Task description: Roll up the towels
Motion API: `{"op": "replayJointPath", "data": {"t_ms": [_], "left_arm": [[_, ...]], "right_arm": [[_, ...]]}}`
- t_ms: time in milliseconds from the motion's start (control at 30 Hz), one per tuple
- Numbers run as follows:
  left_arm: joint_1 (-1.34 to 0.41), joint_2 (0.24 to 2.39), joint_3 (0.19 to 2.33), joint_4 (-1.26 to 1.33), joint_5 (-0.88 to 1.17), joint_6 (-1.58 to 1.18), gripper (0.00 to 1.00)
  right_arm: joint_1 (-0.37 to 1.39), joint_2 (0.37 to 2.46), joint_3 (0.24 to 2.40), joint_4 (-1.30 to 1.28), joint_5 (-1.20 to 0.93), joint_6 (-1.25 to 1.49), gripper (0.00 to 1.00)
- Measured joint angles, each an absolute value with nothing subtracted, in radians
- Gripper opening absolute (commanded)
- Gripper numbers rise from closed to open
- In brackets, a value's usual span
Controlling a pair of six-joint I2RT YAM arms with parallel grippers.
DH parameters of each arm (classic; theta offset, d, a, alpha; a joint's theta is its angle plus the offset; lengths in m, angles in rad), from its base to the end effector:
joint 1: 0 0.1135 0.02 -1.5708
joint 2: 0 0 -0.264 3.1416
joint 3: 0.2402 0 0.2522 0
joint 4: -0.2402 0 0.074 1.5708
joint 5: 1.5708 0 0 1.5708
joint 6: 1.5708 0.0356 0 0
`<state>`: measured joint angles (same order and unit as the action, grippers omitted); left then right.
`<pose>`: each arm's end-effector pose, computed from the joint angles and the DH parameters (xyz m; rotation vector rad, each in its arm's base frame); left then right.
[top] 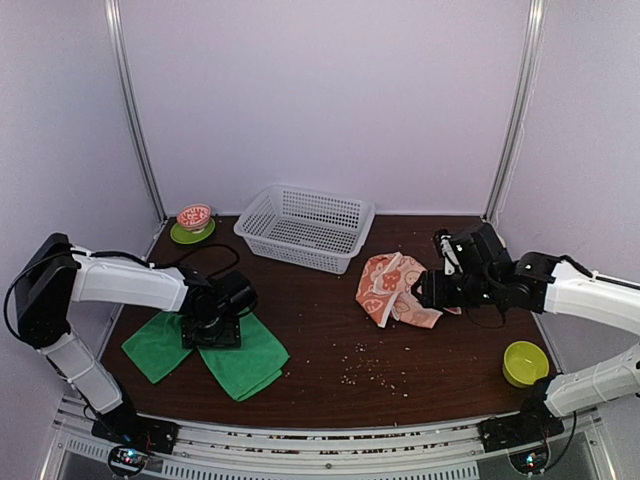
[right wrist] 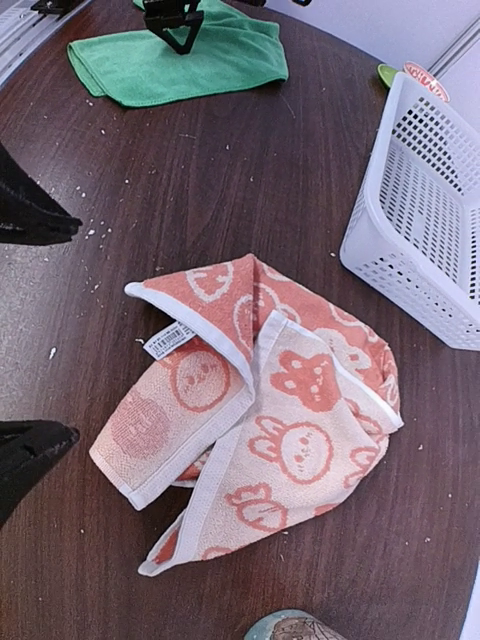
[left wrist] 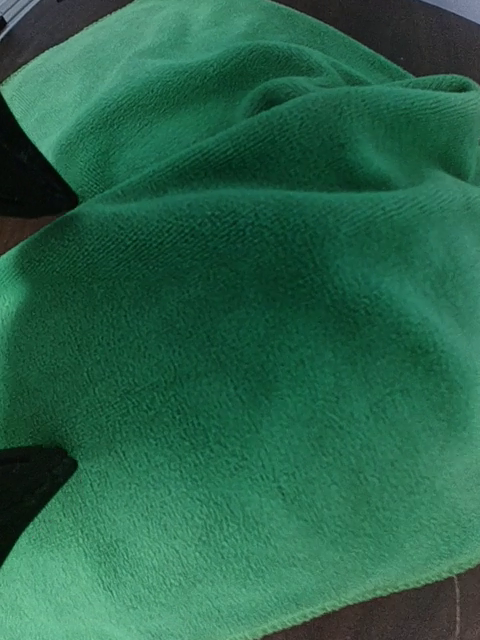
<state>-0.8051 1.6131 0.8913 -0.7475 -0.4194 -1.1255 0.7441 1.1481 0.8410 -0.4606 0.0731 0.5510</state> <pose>0.1944 -0.1813 0.1545 -0.4649 2.6921 0.2168 0.1799 0.1621 0.2614 -0.1946 2.3961 0.5456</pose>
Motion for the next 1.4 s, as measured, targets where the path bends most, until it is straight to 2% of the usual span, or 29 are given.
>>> {"op": "replayJointPath", "data": {"t_ms": [67,167,200,267,300,467,633,733,767,800,867,900,967,1033,1133,1400], "left_arm": [[-0.805,1.617,0.865,-0.730,-0.406,-1.126,0.69],[-0.801,1.598,0.818,-0.677,-0.389,-1.139,0.47],[-0.794,1.582,0.795,-0.640,-0.375,-1.143,0.37],[-0.775,1.549,0.748,-0.572,-0.352,-1.148,0.09],[-0.762,1.534,0.729,-0.556,-0.348,-1.147,0.00],[-0.653,1.463,0.689,-0.560,-0.320,-1.113,0.00],[-0.387,1.359,0.701,-0.638,-0.310,-1.014,0.00],[-0.243,1.355,0.786,-0.668,-0.314,-0.955,0.00],[-0.214,1.371,0.822,-0.669,-0.315,-0.939,0.04],[-0.194,1.393,0.859,-0.667,-0.314,-0.923,0.16],[-0.175,1.442,0.917,-0.664,-0.310,-0.896,0.52],[-0.171,1.471,0.944,-0.658,-0.301,-0.886,0.66],[-0.173,1.509,0.963,-0.634,-0.268,-0.868,0.84],[-0.184,1.515,0.959,-0.632,-0.241,-0.857,0.91],[-0.228,1.496,0.957,-0.638,-0.223,-0.843,0.95],[-0.335,1.269,0.901,-0.668,-0.242,-0.836,0.97]], "right_arm": [[0.745,1.134,0.841,-0.462,0.080,0.554,0.60],[0.745,1.121,0.841,-0.468,0.096,0.554,0.60],[0.745,1.118,0.841,-0.470,0.102,0.554,0.60],[0.746,1.112,0.841,-0.474,0.117,0.553,0.60],[0.746,1.110,0.841,-0.476,0.125,0.550,0.60],[0.746,1.108,0.847,-0.478,0.163,0.541,0.60],[0.736,1.145,0.848,-0.464,0.184,0.526,0.60],[0.721,1.217,0.849,-0.437,0.181,0.525,0.60],[0.714,1.246,0.849,-0.429,0.178,0.525,0.60],[0.707,1.274,0.850,-0.421,0.173,0.527,0.60],[0.698,1.320,0.851,-0.405,0.153,0.532,0.59],[0.694,1.341,0.852,-0.395,0.135,0.538,0.58],[0.691,1.377,0.860,-0.378,0.096,0.556,0.57],[0.692,1.418,0.868,-0.340,0.044,0.591,0.54],[0.698,1.464,0.868,-0.290,-0.017,0.647,0.49],[0.743,1.574,0.870,-0.194,-0.112,0.809,0.48]]}}
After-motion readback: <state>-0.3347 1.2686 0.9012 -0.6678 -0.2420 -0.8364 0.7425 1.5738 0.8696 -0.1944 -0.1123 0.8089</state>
